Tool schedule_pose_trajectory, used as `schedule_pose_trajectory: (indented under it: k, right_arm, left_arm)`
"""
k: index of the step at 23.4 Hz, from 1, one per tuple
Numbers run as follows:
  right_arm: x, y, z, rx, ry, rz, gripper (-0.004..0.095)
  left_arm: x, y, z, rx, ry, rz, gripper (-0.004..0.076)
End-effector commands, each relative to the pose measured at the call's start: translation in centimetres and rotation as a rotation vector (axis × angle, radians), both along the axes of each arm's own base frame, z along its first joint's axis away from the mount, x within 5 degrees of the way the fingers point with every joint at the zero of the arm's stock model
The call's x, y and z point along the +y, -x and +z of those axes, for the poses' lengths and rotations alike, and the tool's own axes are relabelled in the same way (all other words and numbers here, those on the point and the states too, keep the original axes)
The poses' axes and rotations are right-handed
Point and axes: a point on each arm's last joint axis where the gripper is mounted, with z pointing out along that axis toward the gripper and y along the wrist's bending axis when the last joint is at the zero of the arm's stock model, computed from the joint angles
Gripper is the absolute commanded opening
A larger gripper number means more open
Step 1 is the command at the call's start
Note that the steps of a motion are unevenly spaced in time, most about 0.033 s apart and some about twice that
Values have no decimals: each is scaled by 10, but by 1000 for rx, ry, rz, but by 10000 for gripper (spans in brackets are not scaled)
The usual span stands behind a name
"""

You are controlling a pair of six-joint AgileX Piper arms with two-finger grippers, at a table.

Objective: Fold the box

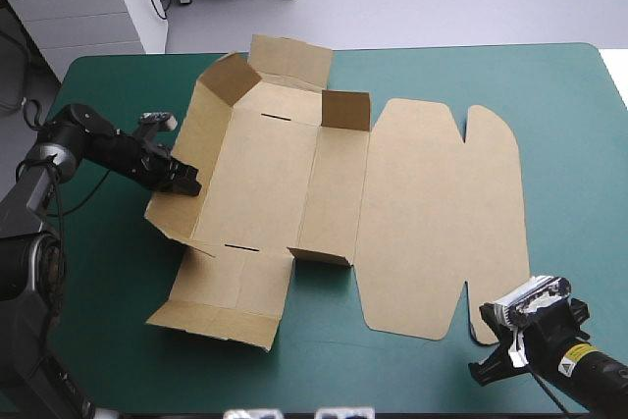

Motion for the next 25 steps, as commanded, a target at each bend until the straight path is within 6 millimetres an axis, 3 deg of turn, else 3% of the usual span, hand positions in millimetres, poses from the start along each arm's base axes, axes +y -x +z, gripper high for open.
schedule_pose_trajectory:
  k: [1,10,15,20,25]
  right_arm:
    - [1,-4,13,-72,-32,-12,-19]
    - [1,-4,13,-72,-32,-12,-19]
    - [1,-4,13,-73,-32,-12,-19]
    - [1,-5,13,-73,-31,-13,-19]
    - [1,-5,13,-73,-31,-13,-19]
  left_arm:
    - [-31,9,63,-149,-14,-136,-8]
    - [-105,16,143,-485,-348,-397,-7]
    - [-156,34,188,-752,-563,-519,-7]
    - [-200,48,203,-983,-647,-589,-1]
    - [-227,66,202,-1068,-778,-729,-6]
